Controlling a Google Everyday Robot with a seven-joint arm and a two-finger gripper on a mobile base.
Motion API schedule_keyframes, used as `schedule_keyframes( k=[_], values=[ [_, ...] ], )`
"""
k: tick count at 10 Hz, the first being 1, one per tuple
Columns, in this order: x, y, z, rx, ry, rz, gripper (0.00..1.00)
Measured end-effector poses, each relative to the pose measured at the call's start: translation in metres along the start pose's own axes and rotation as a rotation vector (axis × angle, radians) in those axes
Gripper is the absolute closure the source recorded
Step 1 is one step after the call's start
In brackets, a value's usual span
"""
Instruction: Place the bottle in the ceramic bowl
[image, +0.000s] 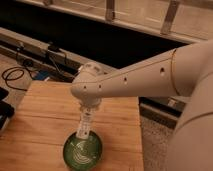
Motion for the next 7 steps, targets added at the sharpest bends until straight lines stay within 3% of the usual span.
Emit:
schedule_keyframes(
  k=[6, 7],
  values=[
    [0.0025, 0.0012, -0.0003, -0.003, 0.0, -0.004, 1.0],
    [0.0025, 0.0015, -0.0003, -0.004, 0.0, -0.005, 0.94]
  ],
)
